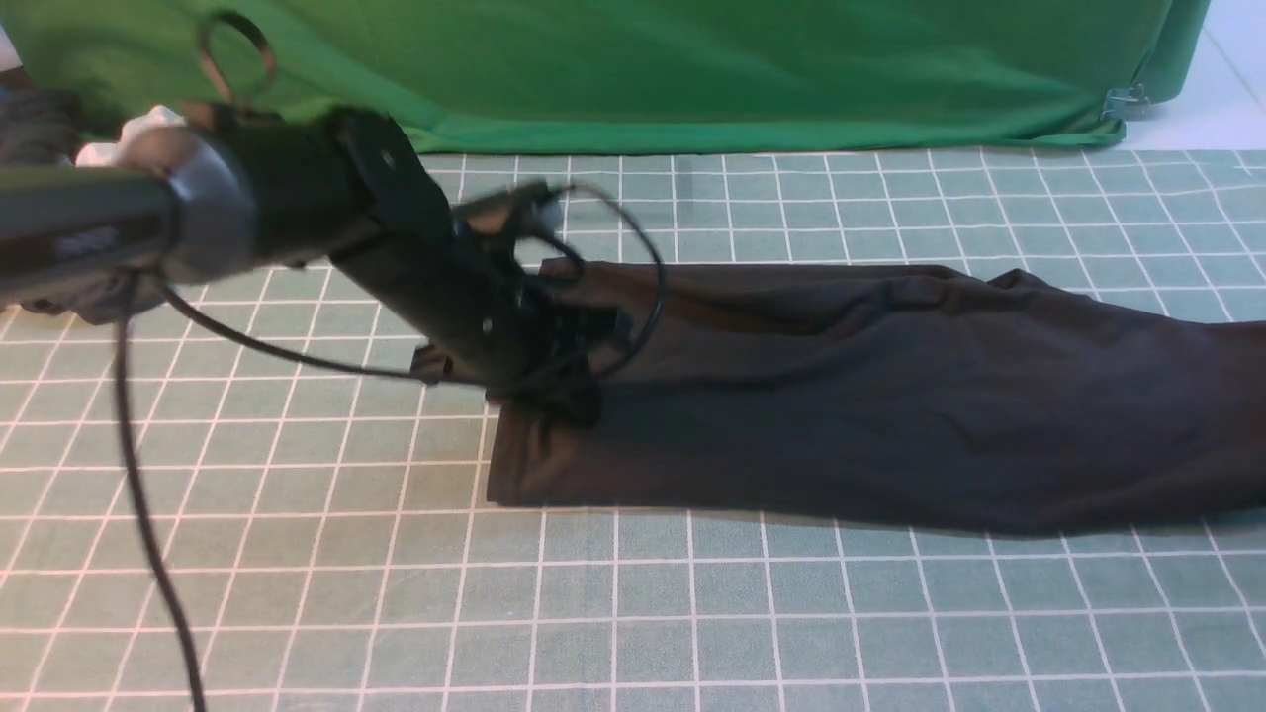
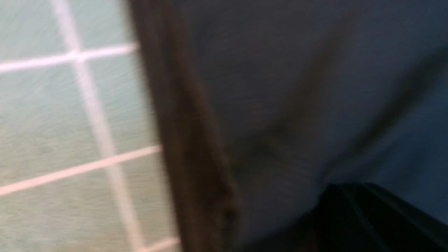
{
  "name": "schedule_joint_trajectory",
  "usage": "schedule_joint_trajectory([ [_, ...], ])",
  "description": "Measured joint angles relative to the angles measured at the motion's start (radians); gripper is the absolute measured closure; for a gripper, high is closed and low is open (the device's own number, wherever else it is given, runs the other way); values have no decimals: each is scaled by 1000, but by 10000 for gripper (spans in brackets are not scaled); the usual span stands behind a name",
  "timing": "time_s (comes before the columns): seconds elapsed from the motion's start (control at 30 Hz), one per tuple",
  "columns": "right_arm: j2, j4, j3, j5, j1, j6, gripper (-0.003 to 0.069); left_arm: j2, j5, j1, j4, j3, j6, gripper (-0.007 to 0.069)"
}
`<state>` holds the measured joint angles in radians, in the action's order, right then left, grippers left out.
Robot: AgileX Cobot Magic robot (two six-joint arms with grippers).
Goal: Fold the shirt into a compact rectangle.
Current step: 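Pull the folded dark garment lengthwise by its ends to straighten it flat on the table, then fold the right end of the dark garment over onto its left end with the right gripper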
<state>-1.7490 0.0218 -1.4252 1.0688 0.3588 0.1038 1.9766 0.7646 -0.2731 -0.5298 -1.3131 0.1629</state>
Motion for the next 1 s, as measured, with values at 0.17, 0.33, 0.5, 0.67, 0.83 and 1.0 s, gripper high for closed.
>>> schedule_joint_trajectory([
  [0.17, 38, 14, 0, 5, 0, 0, 638, 15, 16, -2, 74, -1, -101, 589],
  [0.33, 107, 52, 0, 19, 0, 1, 638, -21, 50, 1, 191, 0, -163, 589],
  [0.5, 177, 108, 0, 41, -20, 1, 640, -110, 71, 66, 241, 1, -186, 589],
  [0.67, 215, 140, 0, 48, -138, -55, 640, -214, 106, 152, 236, -26, -186, 589],
  [0.83, 206, 201, -16, -24, -369, -160, 640, -302, 174, 246, 223, -80, -186, 589],
  [1.0, 145, 210, -83, -143, -665, -287, 640, -333, 210, 292, 222, -85, -186, 589],
])
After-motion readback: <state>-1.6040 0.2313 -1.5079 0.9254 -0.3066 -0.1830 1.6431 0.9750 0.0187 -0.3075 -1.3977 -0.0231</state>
